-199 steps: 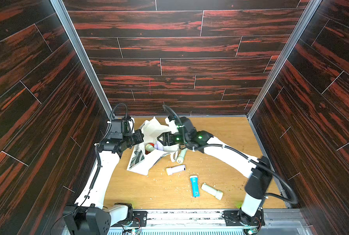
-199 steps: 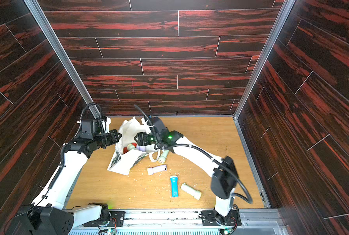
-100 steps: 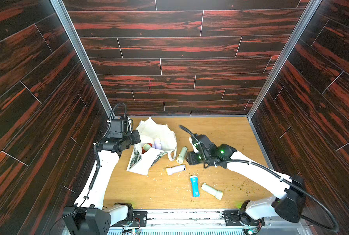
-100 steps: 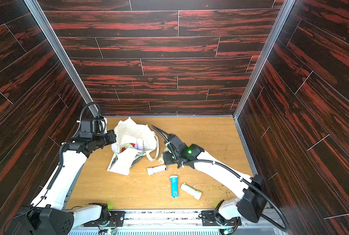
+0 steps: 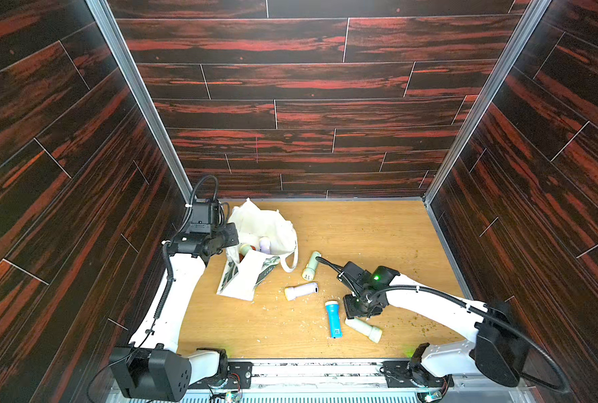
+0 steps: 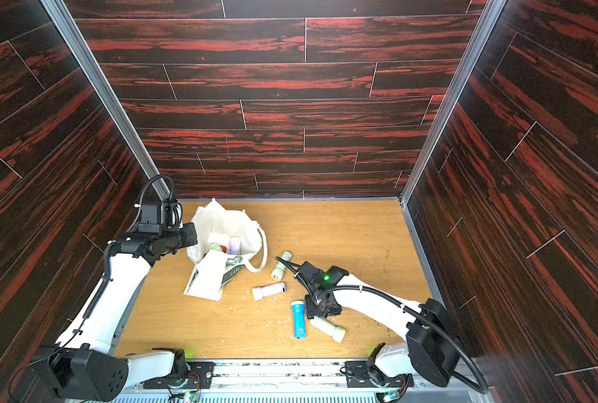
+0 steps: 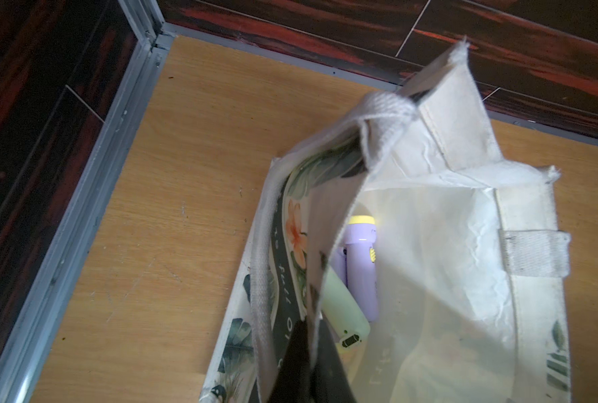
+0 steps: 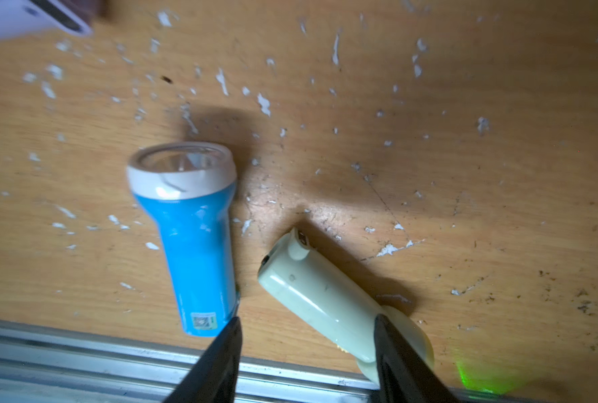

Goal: Put the flashlights into the tote bags
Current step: Pick up the flashlight from the center of the board.

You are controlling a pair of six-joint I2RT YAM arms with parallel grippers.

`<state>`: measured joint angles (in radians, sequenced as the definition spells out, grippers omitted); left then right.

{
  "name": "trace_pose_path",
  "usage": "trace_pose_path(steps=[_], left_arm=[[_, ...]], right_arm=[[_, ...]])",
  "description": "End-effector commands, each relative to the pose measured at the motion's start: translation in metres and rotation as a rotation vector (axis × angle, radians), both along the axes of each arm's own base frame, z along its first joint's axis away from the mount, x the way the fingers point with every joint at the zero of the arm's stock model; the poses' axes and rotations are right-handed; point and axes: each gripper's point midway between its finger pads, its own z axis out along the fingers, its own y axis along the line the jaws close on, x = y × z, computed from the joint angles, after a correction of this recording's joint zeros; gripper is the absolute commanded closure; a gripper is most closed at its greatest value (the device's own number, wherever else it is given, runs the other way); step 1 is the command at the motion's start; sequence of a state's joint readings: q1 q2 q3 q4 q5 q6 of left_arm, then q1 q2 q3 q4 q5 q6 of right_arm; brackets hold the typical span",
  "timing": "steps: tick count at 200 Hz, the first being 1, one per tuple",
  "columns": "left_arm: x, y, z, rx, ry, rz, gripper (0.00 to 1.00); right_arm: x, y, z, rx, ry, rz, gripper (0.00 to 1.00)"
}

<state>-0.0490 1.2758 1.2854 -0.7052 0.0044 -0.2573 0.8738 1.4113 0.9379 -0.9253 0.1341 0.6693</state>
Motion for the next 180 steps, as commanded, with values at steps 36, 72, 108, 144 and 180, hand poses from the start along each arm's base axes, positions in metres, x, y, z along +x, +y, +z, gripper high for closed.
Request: trace_pose_path(steps=[36, 72, 108, 144, 180], left_arm=[[-0.001, 0.004, 0.007, 0.025, -0.007, 0.004, 1.0], [0.002, 0.001, 0.006, 0.009, -0.006, -0.005, 1.0], [0.002, 0.001, 0.005, 0.014, -0.003, -0.004, 1.0], [0.002, -0.001, 0.005, 0.0, -0.003, -0.012, 1.0], [0.002, -0.001, 0.005, 0.001, -0.007, -0.01, 1.0]], right_arm=[[-0.02, -0.015, -0.022, -0.064, 0.103, 0.0, 0.36], [-0.023, -0.024, -0.037, -0.108, 0.11, -0.033, 0.35], [-0.027, -0.032, -0.047, -0.146, 0.124, -0.04, 0.34], [-0.028, -0.036, -0.053, -0.171, 0.128, -0.045, 0.37], [-0.026, -0.035, -0.059, -0.176, 0.128, -0.047, 0.42]])
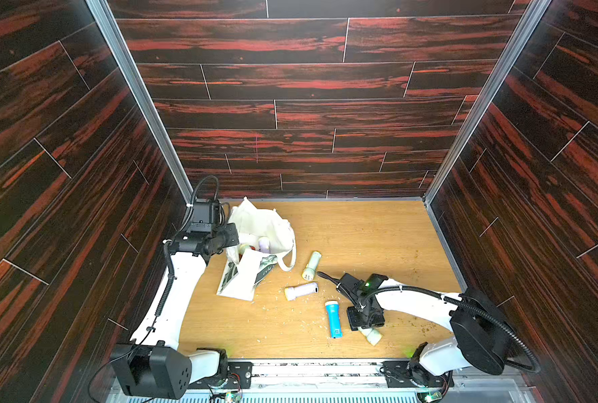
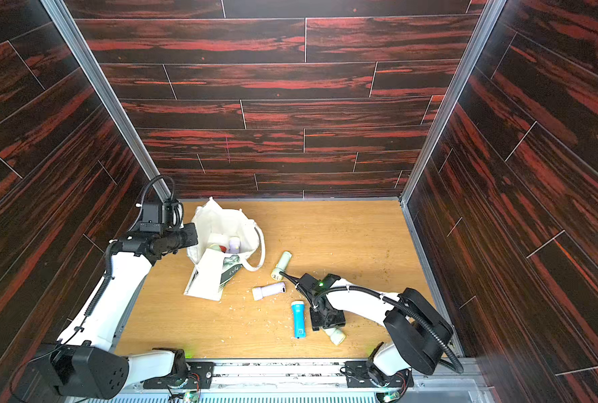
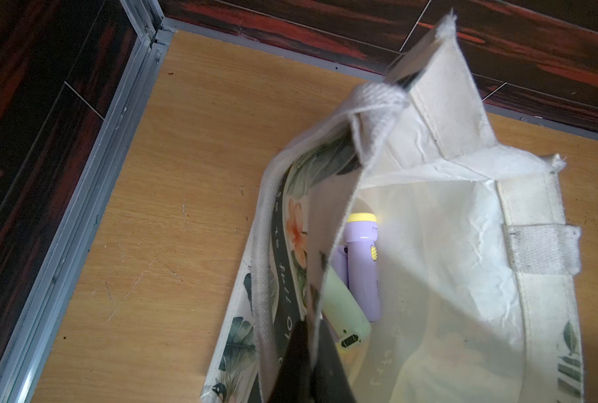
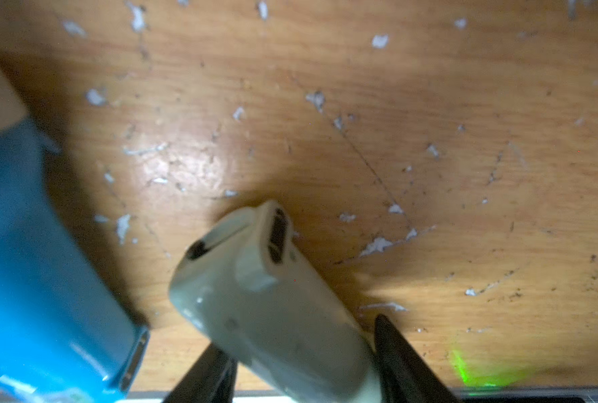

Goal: Put the flashlights into the tote bags
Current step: Pick up the flashlight from the center of the board.

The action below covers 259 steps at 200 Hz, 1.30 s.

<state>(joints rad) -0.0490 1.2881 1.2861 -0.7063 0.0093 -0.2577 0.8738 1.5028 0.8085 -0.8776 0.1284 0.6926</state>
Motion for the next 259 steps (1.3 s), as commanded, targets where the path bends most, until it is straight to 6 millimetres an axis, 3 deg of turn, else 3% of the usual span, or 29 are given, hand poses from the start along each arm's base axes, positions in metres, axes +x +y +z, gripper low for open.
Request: trace_pose_path(steps=[1, 74, 109, 145, 161, 199, 259], left_arm=[[0.0, 0.0, 0.009, 0.004, -0.02, -0.007, 1.0], [0.001, -0.003, 0.01, -0.008, -0.021, -0.015, 1.0], [0.0, -0.004, 0.011, -0.018, -0.023, -0.021, 1.0], [0.0, -0.01, 0.014, -0.043, -0.033, -0.04, 1.0], [-0.001, -0.015, 0.017, -0.074, -0.05, -0.059, 1.0], [-0.001, -0.034, 0.031, -0.159, -0.112, -0.132, 1.0], [0.001, -0.058, 0.037, -0.31, -0.161, -0.201, 1.0]], right_arm=[[-0.001, -0.007, -0.01, -0.049, 0.012, -0.022, 0.42], [0.001, -0.009, -0.016, -0.065, 0.006, -0.021, 0.6], [0.0, -0.01, -0.014, -0.061, 0.002, -0.025, 0.63], [0.008, -0.009, -0.003, -0.07, -0.037, -0.021, 0.78], [0.021, -0.009, 0.018, -0.063, -0.124, -0.041, 0.84], [0.063, -0.004, 0.093, 0.026, -0.417, -0.099, 0.97], [0.117, 0.063, 0.175, 0.295, -0.647, -0.014, 1.0]])
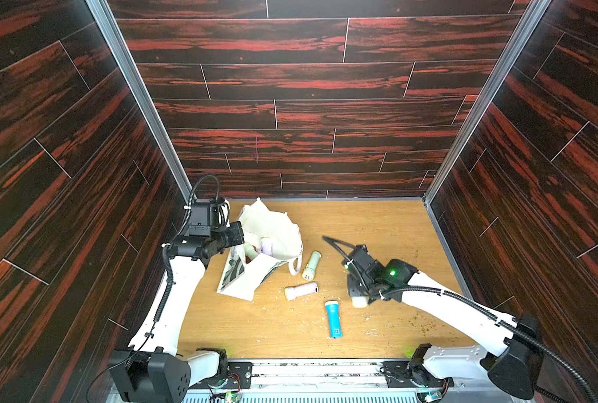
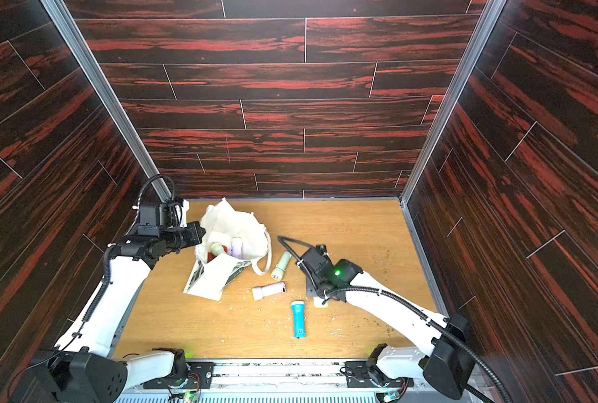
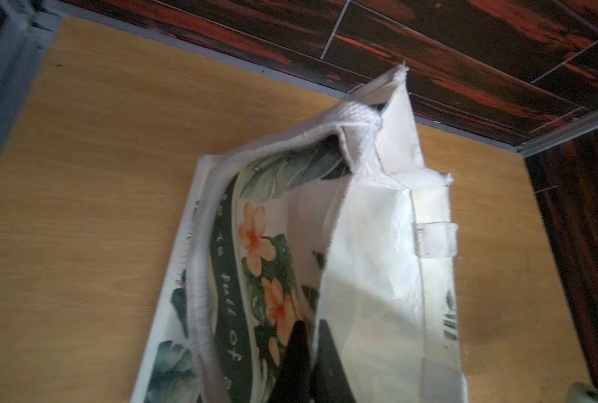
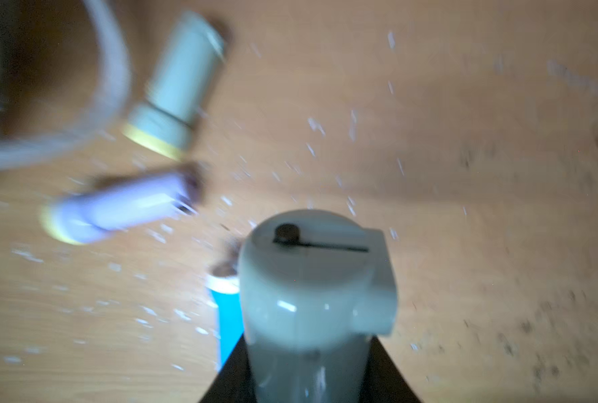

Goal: Put the flashlights into the tote bags
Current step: Pick up the flashlight from the center of the board, then place the flashlight in the canvas bag.

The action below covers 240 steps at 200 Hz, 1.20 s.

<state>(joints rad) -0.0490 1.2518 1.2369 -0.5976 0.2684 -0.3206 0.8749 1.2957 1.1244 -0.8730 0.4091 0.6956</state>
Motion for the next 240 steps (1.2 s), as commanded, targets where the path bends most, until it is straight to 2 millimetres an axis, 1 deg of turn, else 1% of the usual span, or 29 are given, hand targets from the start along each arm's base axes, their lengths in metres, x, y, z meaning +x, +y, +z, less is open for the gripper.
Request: trace_pose_path(steps=[1, 42, 73, 85, 97, 118, 146, 163, 194, 240], left_arm=[[0.001, -0.014, 0.022, -0.091, -0.085, -0.047, 1.0], [0.0, -0.029, 0.029, -0.179, -0.1, -0.103, 1.0], [-0.001, -0.036, 0.03, -0.222, -0.099, -0.131, 1.0], [-0.001, -0.037, 0.028, -0.222, -0.093, -0.135, 1.0], [-0.001, -0.039, 0.027, -0.233, -0.089, -0.146, 1.0], [-0.003, -0.044, 0.026, -0.254, -0.084, -0.168, 1.0], [-0.006, -0.047, 0.026, -0.266, -0.083, -0.188, 1.0], [-0.007, -0.048, 0.027, -0.271, -0.085, -0.195, 1.0], [-0.009, -0.052, 0.028, -0.29, -0.084, -0.213, 1.0], [-0.01, -0.053, 0.03, -0.294, -0.088, -0.223, 1.0]], right_arm=[[0.021, 0.022, 0.028, 0.06, -0.106, 0.046, 1.0], [0.051, 0.061, 0.073, 0.179, -0.26, 0.116, 1.0], [0.069, 0.098, 0.114, 0.347, -0.414, 0.193, 1.0], [0.074, 0.117, 0.121, 0.387, -0.468, 0.268, 1.0], [0.077, 0.135, 0.122, 0.401, -0.495, 0.351, 1.0], [0.08, 0.16, 0.119, 0.413, -0.467, 0.456, 1.0], [0.084, 0.18, 0.115, 0.429, -0.451, 0.552, 1.0], [0.089, 0.188, 0.111, 0.4, -0.469, 0.598, 1.0], [0.099, 0.196, 0.095, 0.339, -0.466, 0.634, 1.0], [0.103, 0.216, 0.079, 0.338, -0.435, 0.719, 1.0]])
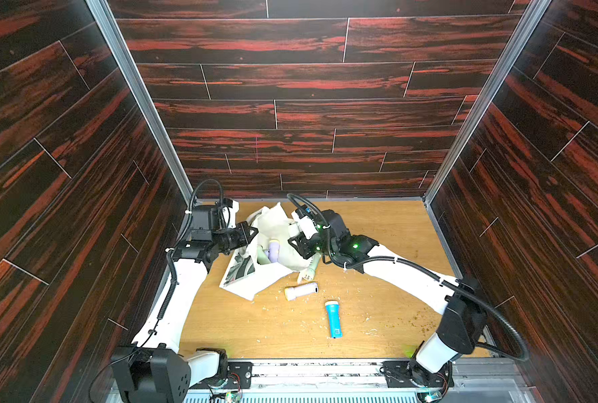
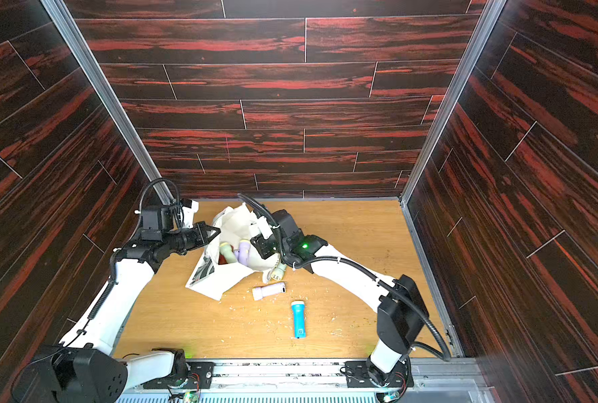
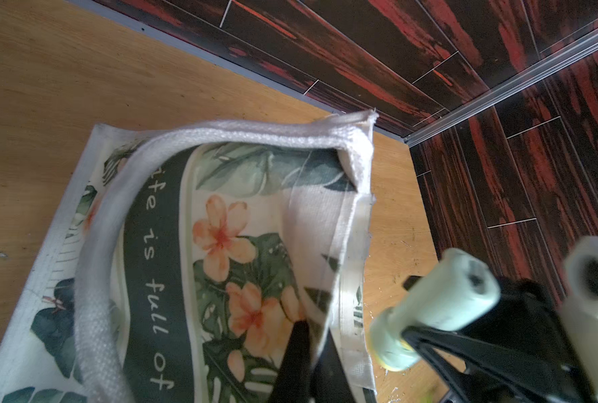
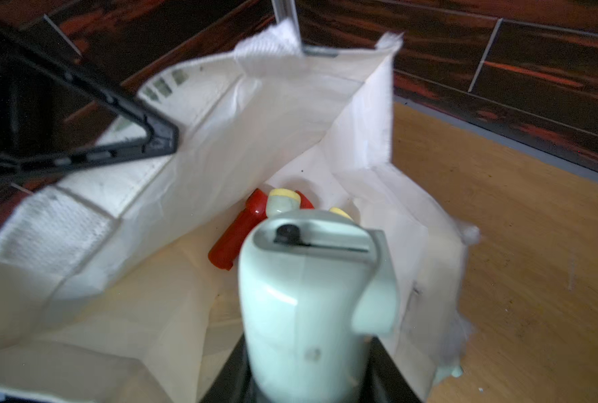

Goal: Put the flashlights into the tote bags
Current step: Place the flashlight in the canvas bag.

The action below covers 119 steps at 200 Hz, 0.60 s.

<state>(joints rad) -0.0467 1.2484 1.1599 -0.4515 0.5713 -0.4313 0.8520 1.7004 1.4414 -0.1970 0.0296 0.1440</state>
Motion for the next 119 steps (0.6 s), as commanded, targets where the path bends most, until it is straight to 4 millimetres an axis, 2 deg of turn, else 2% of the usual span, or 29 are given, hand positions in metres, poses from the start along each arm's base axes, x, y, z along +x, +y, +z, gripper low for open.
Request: trace_pose_path(steps=[1, 119], left_arm=[[-0.004, -0.007, 0.023, -0.034, -0.077, -0.039, 1.0], [-0.004, -0.006, 0.027, -0.033, -0.073, -0.037, 1.0]], right_arm=[[0.007, 0.018, 0.002, 0.005, -0.034, 0.073, 1.0], [0.008, 0.054, -0.058, -0.145, 0.046, 0.14, 1.0]])
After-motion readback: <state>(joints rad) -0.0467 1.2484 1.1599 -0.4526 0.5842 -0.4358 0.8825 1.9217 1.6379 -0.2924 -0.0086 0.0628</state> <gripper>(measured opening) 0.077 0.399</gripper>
